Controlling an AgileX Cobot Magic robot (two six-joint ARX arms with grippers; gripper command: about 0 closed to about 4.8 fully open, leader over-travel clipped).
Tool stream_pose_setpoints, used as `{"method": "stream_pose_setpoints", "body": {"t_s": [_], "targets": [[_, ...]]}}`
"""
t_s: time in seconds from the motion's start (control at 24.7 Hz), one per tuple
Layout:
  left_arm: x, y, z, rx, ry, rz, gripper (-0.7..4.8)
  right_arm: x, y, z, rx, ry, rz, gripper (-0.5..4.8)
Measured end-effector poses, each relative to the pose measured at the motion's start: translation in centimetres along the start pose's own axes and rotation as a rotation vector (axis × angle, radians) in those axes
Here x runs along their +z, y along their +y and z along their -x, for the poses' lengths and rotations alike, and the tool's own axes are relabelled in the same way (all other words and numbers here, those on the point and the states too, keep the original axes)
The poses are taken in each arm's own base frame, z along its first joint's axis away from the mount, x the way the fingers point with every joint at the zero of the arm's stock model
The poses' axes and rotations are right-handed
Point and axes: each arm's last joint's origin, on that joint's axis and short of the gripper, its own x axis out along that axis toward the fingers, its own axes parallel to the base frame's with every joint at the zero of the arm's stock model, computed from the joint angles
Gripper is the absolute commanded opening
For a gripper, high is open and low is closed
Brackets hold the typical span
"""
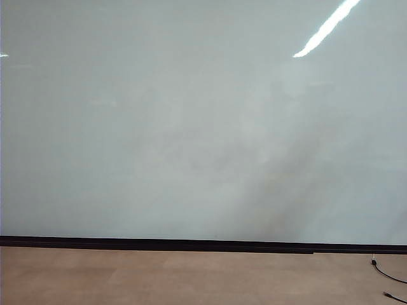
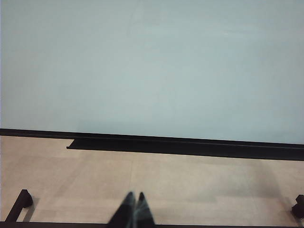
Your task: Pick up the pen on the shelf to the right of the whiteboard and write the letter Z.
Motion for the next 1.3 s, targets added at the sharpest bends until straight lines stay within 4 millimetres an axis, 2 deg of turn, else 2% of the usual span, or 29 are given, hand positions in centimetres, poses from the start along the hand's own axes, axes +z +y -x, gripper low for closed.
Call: {"method": "stream_pose_setpoints", "body": {"t_s": [0.81,0.93,1.05,1.3], "targets": [[0.0,0.0,0.0,0.000,0.000,0.000,-0.04,0.0,-0.1,0.0,-0.026,0.006,0.000,-0.01],[0.0,0.0,0.0,0.000,0.000,0.000,-0.04,-0.4,-0.2,0.0,-0.092,0.048,-0.002,-0.01],[0.0,0.0,0.0,0.000,0.000,0.000,-0.04,-1.4,-0.6,0.2,-0.246,0.152,0.006,-0.01],[0.0,0.0,0.0,0.000,0.000,0.000,-0.05,-1.7,-0.8,0.3,-0.303,0.188,0.013,0.00]]}}
